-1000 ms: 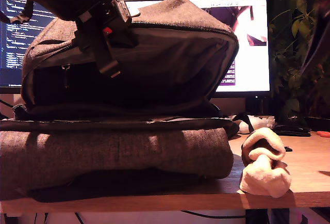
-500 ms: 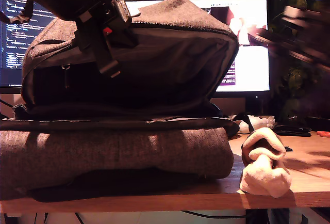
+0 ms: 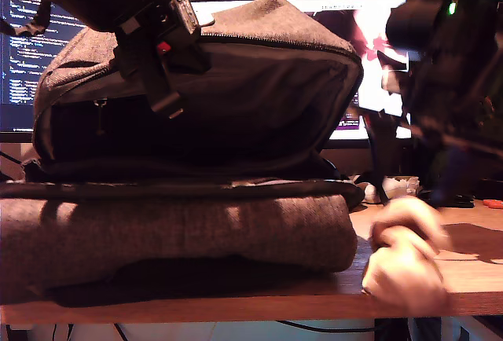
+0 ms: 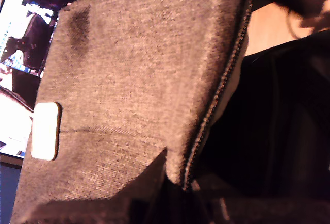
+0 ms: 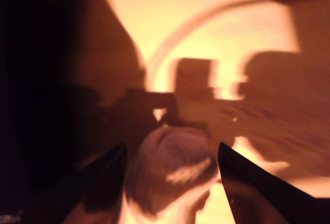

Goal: Pack the pair of socks inside the grey Google backpack

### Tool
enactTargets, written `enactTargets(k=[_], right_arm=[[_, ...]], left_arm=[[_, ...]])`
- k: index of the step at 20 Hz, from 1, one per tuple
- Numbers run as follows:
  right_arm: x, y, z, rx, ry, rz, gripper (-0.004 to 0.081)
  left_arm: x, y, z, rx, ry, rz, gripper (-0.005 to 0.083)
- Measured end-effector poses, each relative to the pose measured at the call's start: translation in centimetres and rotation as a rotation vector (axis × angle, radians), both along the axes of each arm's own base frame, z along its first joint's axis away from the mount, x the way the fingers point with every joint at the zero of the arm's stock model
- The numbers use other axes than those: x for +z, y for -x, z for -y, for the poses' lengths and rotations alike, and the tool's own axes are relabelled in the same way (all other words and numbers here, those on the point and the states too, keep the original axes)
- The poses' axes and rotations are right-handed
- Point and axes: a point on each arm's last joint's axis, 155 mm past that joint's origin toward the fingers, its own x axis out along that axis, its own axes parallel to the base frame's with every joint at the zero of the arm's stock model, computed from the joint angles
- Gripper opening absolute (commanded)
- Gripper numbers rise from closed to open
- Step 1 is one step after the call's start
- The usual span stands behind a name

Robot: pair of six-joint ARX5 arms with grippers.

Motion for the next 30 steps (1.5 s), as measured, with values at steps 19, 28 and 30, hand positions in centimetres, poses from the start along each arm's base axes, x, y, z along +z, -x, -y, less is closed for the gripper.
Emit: enactTargets(k=[19,28,30], right_arm=[[-0.5,-0.9,0.9,0.074,0.100,0.050,-0.0013],[12.2,-1.8,2.2,0.081,0.042,0.422,-0.0013],[13.6,-1.6,2.3,0.075,0.036,0.464,-0.0013]], left_arm=[[0.2,0.0,0.1,-0.001,0.000,0.002,-0.0025],[6.0,-0.9,1.7,-0.008,-0.029,-0.007,-0.0025],[7.1,-0.9,1.9,-0.014,-0.025,-0.021,-0.0025]])
